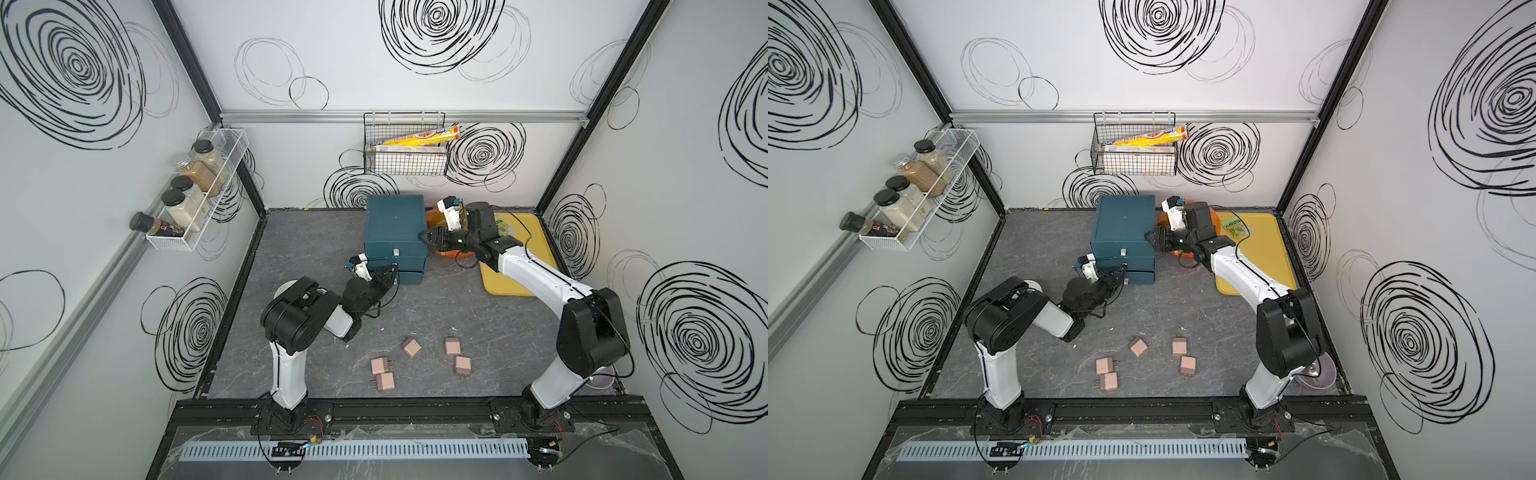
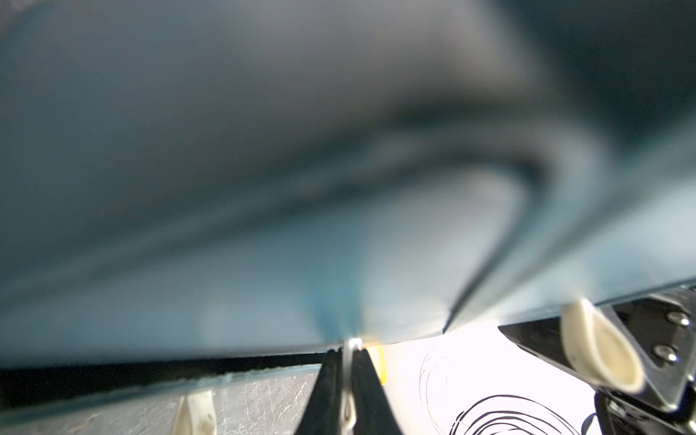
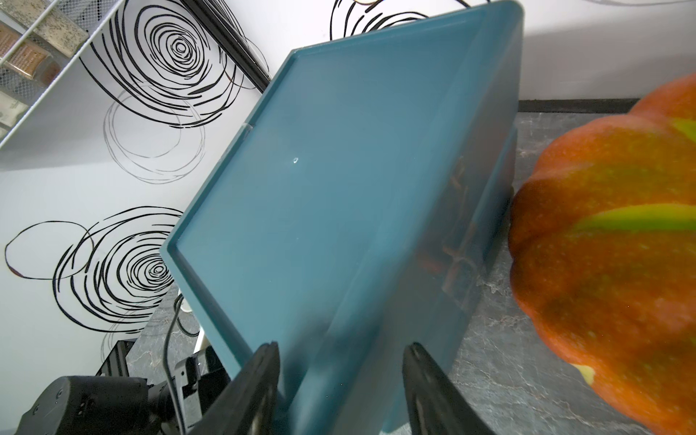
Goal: Place the plugs into the drawer by color
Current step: Open the drawer in the storage box.
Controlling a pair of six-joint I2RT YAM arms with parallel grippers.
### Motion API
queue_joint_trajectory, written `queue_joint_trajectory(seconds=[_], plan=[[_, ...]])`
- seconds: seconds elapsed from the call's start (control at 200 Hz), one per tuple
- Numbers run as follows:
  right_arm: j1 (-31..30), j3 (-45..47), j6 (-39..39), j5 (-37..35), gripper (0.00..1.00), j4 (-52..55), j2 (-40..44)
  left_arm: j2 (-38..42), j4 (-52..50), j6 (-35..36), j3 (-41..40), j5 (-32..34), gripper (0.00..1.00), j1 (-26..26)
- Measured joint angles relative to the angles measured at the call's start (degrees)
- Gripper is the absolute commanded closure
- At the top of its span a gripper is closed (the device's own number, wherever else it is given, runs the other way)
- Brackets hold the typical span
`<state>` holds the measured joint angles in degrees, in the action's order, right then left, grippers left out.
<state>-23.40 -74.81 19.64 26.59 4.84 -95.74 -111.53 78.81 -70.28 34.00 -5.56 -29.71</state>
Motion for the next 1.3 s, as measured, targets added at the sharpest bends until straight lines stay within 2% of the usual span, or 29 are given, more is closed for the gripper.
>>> queue_joint_trajectory(seconds=[0.2, 0.501, 0.761, 0.951, 1.086, 1.176, 1.267, 1.302], plan=[[0.0, 0.0, 0.0, 0.0, 0.44, -0.1, 0.0, 2.8, -1.0, 0.9, -2.6, 0.1, 1.00, -0.6], [0.0, 0.0, 0.0, 0.0, 0.44, -0.1, 0.0, 12.9, 1.8, 0.9, -16.7, 0.5, 1.00, -6.4], [0.0, 0.0, -0.1, 0.0, 0.44, -0.1, 0.0, 26.8, -5.8, 2.1, -21.8, 1.0, 1.00, -8.3], [0.0, 0.0, -0.2, 0.1, 0.43, -0.2, -0.2, 28.8, -9.5, 3.0, -22.7, 2.3, 0.96, -10.3], [0.0, -0.2, -0.2, 0.2, 0.43, -0.2, -0.4, 25.1, -7.1, 2.9, -23.8, 2.4, 0.89, -11.2], [0.0, -0.2, -0.1, 0.2, 0.43, -0.2, -0.4, 22.1, -3.3, 2.3, -25.1, 2.6, 0.68, -11.2], [0.0, -0.2, -0.2, 0.2, 0.43, -0.3, -0.5, 21.4, -1.7, 2.5, -26.1, 2.6, 0.57, -11.3], [0.0, -0.2, -0.2, 0.2, 0.43, -0.3, -0.5, 21.6, -1.9, 2.8, -26.0, 2.6, 0.47, -11.3]])
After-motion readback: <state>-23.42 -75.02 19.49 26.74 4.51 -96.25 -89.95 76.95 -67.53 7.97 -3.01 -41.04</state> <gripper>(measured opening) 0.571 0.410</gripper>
